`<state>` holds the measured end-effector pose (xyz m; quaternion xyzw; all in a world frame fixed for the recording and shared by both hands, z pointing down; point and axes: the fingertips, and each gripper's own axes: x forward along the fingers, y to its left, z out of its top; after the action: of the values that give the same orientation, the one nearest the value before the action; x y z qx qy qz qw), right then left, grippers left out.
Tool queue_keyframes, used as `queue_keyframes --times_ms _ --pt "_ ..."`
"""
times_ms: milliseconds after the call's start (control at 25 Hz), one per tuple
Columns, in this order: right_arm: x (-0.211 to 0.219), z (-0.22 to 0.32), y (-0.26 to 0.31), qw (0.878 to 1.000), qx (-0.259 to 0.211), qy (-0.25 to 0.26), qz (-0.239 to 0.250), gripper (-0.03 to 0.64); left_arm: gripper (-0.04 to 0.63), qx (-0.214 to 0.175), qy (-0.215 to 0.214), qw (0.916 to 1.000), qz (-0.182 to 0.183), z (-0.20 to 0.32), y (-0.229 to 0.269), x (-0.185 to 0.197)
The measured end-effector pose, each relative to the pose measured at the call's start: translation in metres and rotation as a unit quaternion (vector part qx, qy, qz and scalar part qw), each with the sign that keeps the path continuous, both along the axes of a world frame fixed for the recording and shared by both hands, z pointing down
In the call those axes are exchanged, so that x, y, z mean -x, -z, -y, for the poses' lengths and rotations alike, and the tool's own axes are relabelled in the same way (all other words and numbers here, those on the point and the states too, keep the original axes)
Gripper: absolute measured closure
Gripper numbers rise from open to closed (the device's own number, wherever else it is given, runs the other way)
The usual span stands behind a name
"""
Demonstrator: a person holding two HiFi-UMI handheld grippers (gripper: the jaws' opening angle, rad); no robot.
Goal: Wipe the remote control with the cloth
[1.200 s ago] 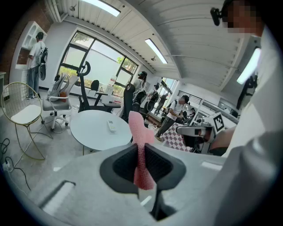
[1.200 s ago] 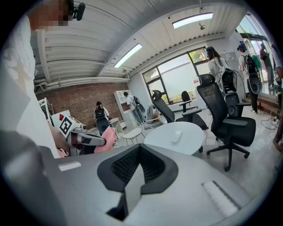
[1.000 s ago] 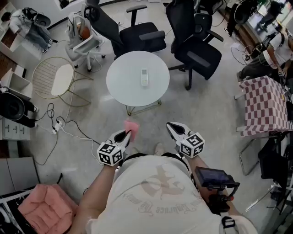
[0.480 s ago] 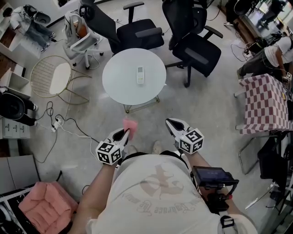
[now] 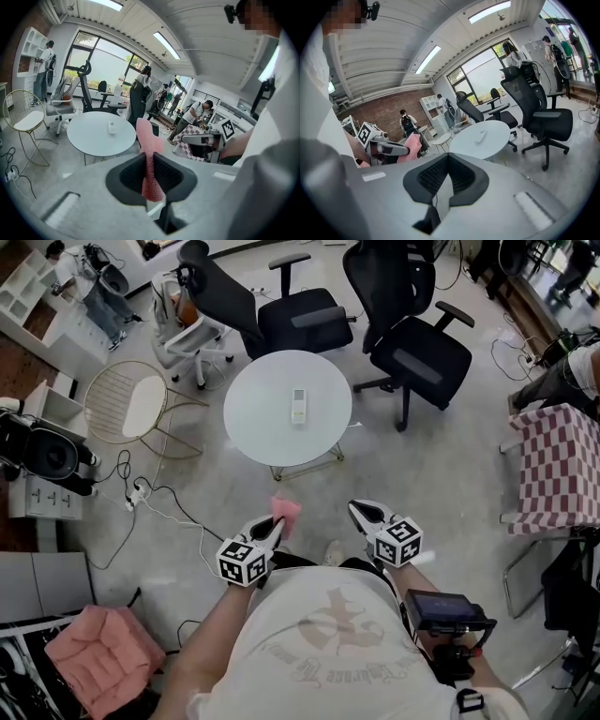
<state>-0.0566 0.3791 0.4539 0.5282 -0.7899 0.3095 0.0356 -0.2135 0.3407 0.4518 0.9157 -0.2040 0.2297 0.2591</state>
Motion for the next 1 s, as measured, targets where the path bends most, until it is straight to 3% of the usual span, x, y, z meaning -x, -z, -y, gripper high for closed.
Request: queue_keyframes --times_ms 240,560,1000 --pt "0.001 0.009 -0.006 1.000 0.000 0.010 0.009 0.609 0.561 -0.011 -0.004 0.9999 0.012 0.002 0.005 -0.008" --pt "-0.009 0.038 -0.015 1.000 0.015 0.004 0.000 0.609 0.561 0.008 -0.010 0.9999 0.007 0.034 -0.010 -0.023" --pt "-0.041 0.140 -0.018 0.998 0.043 -0.029 -0.032 0.609 0.561 0.020 -0.040 0.9989 -0.013 0.164 -0.019 -0.065"
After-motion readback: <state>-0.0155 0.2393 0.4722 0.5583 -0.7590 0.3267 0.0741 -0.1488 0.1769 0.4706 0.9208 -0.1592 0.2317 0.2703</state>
